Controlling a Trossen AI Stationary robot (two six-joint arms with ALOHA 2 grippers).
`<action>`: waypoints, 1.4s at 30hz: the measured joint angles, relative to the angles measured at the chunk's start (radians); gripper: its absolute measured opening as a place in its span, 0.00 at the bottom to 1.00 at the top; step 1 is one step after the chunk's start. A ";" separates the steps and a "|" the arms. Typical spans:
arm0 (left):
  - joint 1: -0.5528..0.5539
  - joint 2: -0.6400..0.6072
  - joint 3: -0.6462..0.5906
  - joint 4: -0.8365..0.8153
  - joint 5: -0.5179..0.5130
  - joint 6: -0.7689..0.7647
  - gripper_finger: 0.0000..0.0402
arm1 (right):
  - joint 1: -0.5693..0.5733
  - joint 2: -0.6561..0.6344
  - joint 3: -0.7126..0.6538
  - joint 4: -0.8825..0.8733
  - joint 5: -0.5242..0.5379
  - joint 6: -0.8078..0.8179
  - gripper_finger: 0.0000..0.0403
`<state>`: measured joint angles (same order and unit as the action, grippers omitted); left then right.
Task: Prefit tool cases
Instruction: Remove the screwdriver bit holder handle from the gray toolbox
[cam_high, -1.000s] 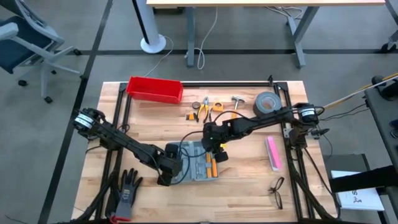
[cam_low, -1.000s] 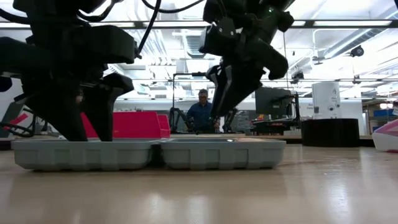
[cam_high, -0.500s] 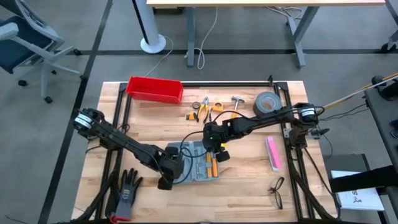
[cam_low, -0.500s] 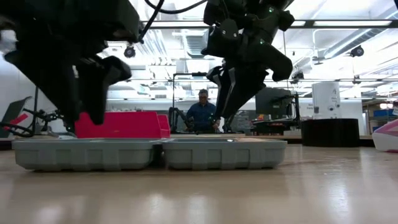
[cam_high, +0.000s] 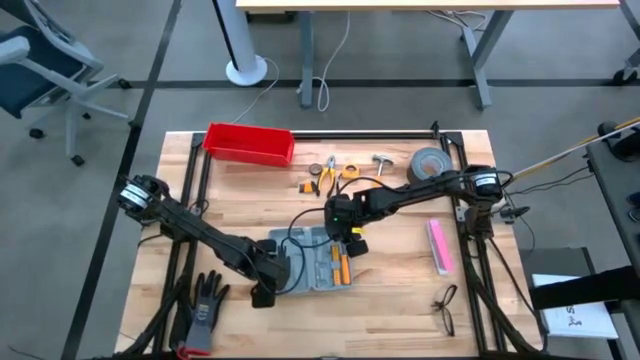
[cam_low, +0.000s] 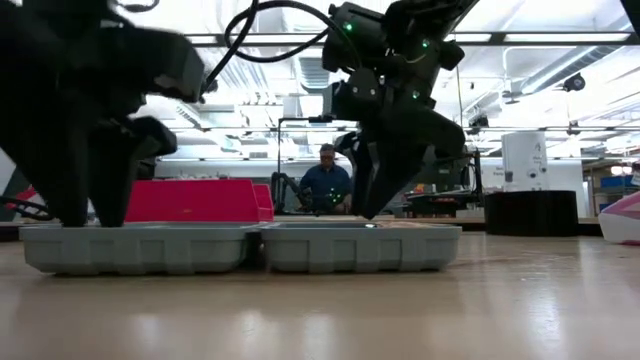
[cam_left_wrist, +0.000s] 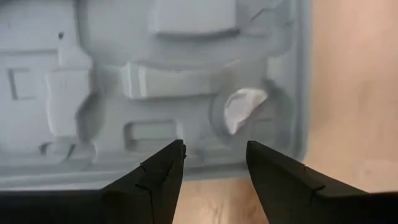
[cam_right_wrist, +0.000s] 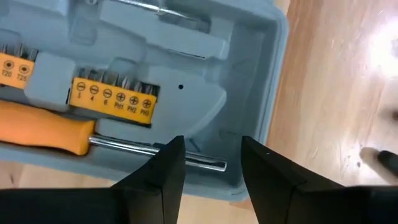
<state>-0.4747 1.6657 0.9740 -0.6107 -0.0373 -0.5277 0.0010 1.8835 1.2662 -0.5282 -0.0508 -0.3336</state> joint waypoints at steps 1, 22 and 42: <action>0.000 0.000 -0.008 0.001 -0.003 -0.007 0.45 | 0.000 0.000 -0.003 -0.005 0.000 0.000 0.32; 0.003 -0.004 -0.065 -0.038 -0.210 0.091 0.44 | 0.130 -0.002 -0.031 -0.050 -0.004 0.126 0.32; 0.013 -0.008 -0.038 -0.052 -0.178 0.123 0.42 | 0.111 -0.008 0.096 -0.185 -0.012 0.046 0.36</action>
<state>-0.4618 1.6577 0.9363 -0.6632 -0.2150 -0.4049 0.1115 1.8759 1.3624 -0.7129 -0.0626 -0.2880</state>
